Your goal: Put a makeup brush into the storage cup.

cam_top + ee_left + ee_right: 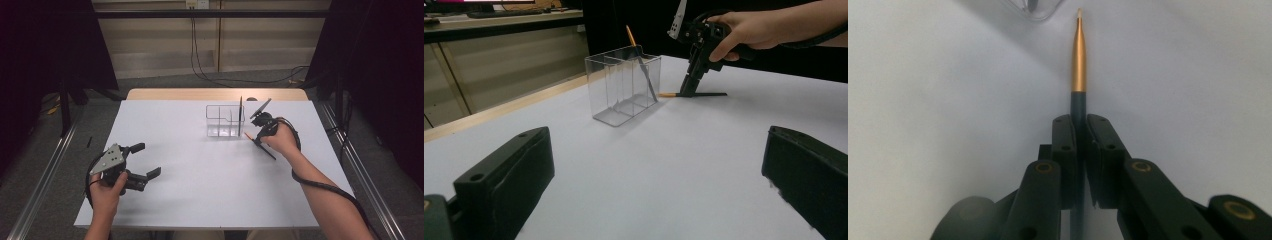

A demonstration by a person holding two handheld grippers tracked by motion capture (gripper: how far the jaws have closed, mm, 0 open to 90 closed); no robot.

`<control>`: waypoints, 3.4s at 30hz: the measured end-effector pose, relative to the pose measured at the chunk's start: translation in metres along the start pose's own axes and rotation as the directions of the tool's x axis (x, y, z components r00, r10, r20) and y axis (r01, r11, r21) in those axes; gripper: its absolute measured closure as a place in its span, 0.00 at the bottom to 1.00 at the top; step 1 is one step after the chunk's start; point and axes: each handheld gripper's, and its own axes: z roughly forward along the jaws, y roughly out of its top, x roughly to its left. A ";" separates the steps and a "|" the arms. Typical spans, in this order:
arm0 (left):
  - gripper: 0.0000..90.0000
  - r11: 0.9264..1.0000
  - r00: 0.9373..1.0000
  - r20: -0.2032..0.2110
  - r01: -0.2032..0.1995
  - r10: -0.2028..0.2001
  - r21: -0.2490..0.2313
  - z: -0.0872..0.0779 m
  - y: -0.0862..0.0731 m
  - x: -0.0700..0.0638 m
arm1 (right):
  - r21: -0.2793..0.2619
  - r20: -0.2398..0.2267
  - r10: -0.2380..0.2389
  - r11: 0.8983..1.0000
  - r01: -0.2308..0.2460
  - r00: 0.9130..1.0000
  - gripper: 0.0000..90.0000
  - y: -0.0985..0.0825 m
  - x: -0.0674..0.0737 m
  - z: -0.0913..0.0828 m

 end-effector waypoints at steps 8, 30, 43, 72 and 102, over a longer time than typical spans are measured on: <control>0.00 1.000 1.000 0.001 0.000 0.000 0.002 0.001 0.000 0.000 | -0.030 -0.020 0.021 0.999 -0.022 1.000 0.92 -0.005 -0.004 -0.002; 0.00 1.000 1.000 -0.001 -0.004 0.004 0.003 0.001 0.000 0.000 | -0.023 -0.026 0.029 0.999 -0.029 0.999 0.93 -0.009 -0.009 -0.011; 0.00 1.000 1.000 0.000 -0.002 0.002 0.001 0.001 0.001 -0.001 | -0.275 -0.043 0.082 0.957 -0.091 0.996 0.93 -0.016 -0.013 -0.032; 0.00 1.000 1.000 -0.001 -0.002 0.002 0.002 0.001 0.000 -0.001 | -0.657 -0.102 0.111 0.739 -0.151 0.989 0.93 -0.037 -0.008 -0.048; 0.00 1.000 1.000 -0.001 -0.002 0.002 0.001 0.000 0.001 0.000 | -0.805 -0.079 0.105 0.580 -0.125 0.991 0.93 -0.038 -0.001 -0.063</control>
